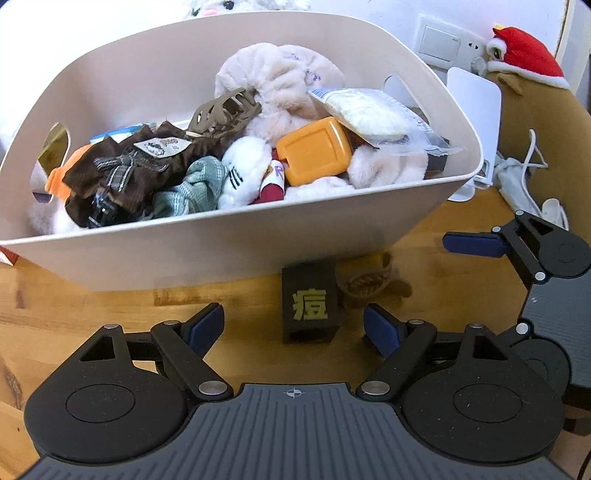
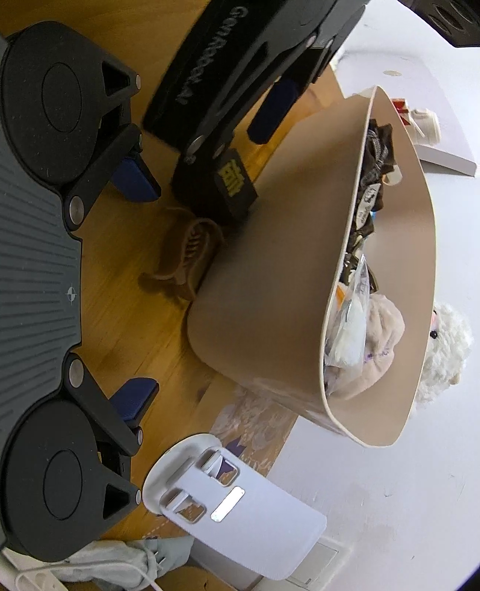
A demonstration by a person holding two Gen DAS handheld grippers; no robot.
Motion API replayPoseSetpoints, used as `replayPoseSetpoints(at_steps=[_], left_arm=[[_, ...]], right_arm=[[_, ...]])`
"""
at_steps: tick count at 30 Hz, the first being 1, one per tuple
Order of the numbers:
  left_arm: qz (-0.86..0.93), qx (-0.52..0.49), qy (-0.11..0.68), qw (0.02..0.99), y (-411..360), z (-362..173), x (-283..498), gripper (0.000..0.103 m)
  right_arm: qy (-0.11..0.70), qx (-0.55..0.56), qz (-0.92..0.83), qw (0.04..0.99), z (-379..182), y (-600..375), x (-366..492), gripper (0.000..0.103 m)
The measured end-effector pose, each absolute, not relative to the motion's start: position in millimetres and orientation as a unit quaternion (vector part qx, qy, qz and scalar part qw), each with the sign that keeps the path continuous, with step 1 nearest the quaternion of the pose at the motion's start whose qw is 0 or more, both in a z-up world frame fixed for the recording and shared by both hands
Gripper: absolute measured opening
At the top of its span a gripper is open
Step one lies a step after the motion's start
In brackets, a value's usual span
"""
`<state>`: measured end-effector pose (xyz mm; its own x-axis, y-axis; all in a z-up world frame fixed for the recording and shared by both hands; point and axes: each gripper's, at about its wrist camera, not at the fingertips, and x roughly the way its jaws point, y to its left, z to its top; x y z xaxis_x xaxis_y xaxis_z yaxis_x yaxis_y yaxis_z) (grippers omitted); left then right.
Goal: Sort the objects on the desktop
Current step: 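Move both open tools back toward the black box and brown claw clip, then grasp black box with left tool while right tool grasps brown claw clip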
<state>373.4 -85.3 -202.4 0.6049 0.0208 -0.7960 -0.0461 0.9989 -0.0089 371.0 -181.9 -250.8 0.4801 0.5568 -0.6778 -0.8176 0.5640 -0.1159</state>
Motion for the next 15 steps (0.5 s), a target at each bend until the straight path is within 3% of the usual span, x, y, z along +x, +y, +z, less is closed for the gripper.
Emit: replayPoseSetpoints(at_steps=[15], left_arm=[[0.080,-0.005,0.448,0.891,-58,-214,381,0.084]], right_arm=[[0.304,-0.188,0.356,0.863,-255,-158,365,0.100]])
